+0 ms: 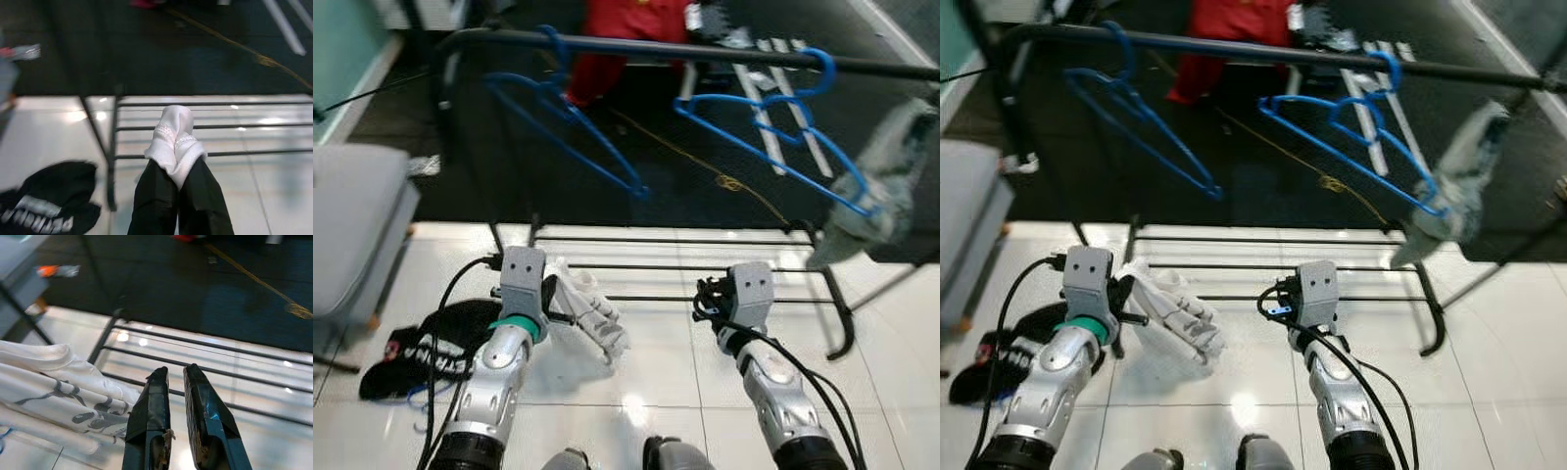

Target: Hang hanger

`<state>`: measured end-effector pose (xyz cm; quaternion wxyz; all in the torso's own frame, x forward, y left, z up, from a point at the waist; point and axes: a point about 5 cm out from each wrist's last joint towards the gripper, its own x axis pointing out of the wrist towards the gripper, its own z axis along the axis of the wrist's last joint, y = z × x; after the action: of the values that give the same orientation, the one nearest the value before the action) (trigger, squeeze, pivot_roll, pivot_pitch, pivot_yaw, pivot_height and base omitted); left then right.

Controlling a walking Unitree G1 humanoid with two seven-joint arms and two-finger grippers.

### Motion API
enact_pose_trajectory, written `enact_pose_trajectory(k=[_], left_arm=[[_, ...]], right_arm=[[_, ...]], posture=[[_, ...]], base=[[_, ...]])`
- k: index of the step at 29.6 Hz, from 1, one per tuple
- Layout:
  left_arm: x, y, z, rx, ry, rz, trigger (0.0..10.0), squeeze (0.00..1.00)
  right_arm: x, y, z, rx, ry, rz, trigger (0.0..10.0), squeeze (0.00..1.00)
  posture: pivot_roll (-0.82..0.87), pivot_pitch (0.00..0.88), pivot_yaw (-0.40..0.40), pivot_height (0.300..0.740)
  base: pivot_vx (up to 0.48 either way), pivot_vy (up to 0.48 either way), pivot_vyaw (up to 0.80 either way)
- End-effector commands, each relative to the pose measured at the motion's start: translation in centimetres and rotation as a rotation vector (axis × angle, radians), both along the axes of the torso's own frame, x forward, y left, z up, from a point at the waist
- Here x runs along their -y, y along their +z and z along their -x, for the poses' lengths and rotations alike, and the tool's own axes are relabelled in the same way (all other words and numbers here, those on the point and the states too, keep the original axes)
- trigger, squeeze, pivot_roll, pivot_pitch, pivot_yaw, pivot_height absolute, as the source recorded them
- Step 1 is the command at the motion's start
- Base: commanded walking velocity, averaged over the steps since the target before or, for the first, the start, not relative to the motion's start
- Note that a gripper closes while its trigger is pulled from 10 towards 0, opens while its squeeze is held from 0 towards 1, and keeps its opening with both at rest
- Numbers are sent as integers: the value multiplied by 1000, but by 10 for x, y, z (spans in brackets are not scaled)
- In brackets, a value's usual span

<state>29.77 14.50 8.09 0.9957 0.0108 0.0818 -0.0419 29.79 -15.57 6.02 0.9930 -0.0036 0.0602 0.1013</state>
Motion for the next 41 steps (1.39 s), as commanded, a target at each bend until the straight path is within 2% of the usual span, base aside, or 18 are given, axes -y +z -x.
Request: enact_pose_trajectory(k=[1, 18, 32, 38, 41], left_arm=[[2, -2, 2, -10, 7, 10, 10000, 0], [-1, -5, 2, -28, 17, 8, 10000, 0], [3, -4, 0, -20, -28, -5, 10000, 0], [4, -4, 1, -18, -29, 3, 10000, 0], [5, -3, 1, -1, -23, 1, 10000, 0]], right_arm=[[2, -4, 4, -16, -4, -13, 10000, 0], [1, -7, 5, -37, 8, -11, 10000, 0], [6, -11, 7, -59, -33, -7, 10000, 0], [11, -12, 7, -74, -68, -21, 10000, 0], [12, -9, 6, -56, -67, -22, 10000, 0]], posture=[[-24, 116, -2, 740], [-25, 121, -1, 740], [-30, 126, 7, 740], [-31, 124, 8, 740], [-33, 117, 6, 740]], base=[[0, 0, 0], [0, 0, 0], [0, 0, 0], [0, 0, -800], [0, 0, 0]])
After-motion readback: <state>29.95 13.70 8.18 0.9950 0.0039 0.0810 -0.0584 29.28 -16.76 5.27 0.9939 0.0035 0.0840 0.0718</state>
